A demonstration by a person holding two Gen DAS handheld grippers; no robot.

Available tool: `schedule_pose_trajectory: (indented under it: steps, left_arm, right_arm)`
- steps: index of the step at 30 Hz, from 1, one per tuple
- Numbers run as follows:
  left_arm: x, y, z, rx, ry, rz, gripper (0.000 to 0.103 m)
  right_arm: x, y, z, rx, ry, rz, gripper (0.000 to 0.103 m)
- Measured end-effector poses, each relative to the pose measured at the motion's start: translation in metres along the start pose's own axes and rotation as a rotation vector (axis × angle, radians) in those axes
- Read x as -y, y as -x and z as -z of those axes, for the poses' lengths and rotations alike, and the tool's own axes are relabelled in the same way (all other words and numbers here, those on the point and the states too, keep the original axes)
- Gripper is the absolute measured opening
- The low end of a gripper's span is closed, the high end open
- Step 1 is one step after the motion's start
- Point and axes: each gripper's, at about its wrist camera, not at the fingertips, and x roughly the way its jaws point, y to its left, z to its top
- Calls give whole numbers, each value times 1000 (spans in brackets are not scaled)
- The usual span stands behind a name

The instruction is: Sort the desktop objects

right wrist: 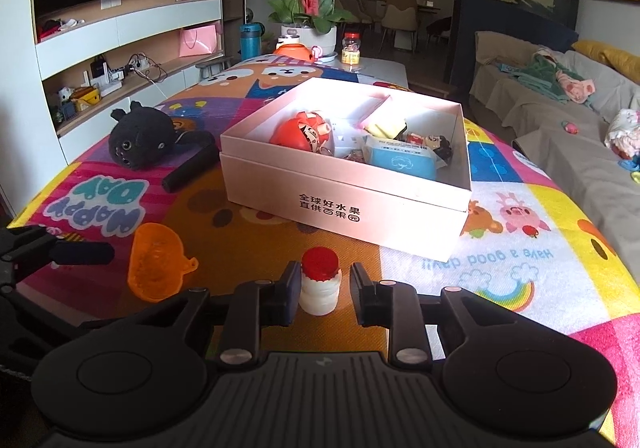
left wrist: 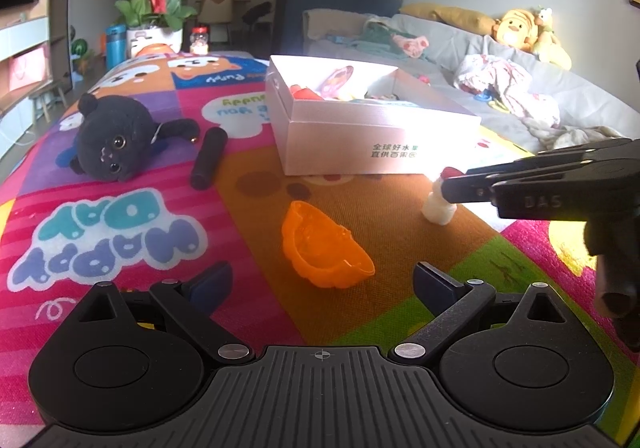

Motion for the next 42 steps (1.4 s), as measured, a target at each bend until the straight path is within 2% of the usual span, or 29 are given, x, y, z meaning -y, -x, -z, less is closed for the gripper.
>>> schedule_pose_trajectory:
  steps: [4, 6, 13, 15, 18, 23, 27, 28, 30, 32, 36, 38, 42]
  left_arm:
    - [0, -1, -1, -5, -3, 5, 100]
    - [1, -1, -3, -12, -20, 26, 100]
    - [15, -8, -23, 38, -226, 62, 101]
    - [17, -19, -25, 14, -249, 69, 101]
    - [16, -30, -22, -37, -232, 77, 101]
    - [22, -19, -12, -39, -238, 147, 101]
    - [22, -19, -12, -5, -282, 85, 98]
    - [21, -20, -14, -5, -286, 71, 93]
    - [18, -25, -17, -14, -284, 60, 76]
    - [17, -27, -17, -26, -285, 49, 65]
    - [17, -21, -13, -19, -283, 46, 62]
    - [18, -15, -10, -16, -283, 43, 62]
    - [19, -4, -2, -31, -283, 50, 62]
  right_arm:
    - [0, -5, 2, 6, -6, -16, 39]
    - [0, -7, 3, 12, -11, -5, 56]
    - [13, 10, 17, 34, -46, -7, 69]
    - [18, 13, 23, 24, -67, -1, 70]
    - [24, 18, 29, 14, -85, 2, 70]
    - [24, 16, 29, 16, -75, -8, 70]
    - [16, 10, 25, 17, -64, -26, 70]
    - [14, 10, 25, 18, -61, -32, 70]
    - [11, 9, 24, 17, -52, -39, 70]
    - [8, 8, 23, 15, -38, -36, 70]
    - [4, 4, 18, 24, -8, -26, 69]
    - [1, 0, 14, 30, 14, -13, 64]
    - [-3, -13, 7, 16, 26, -2, 41]
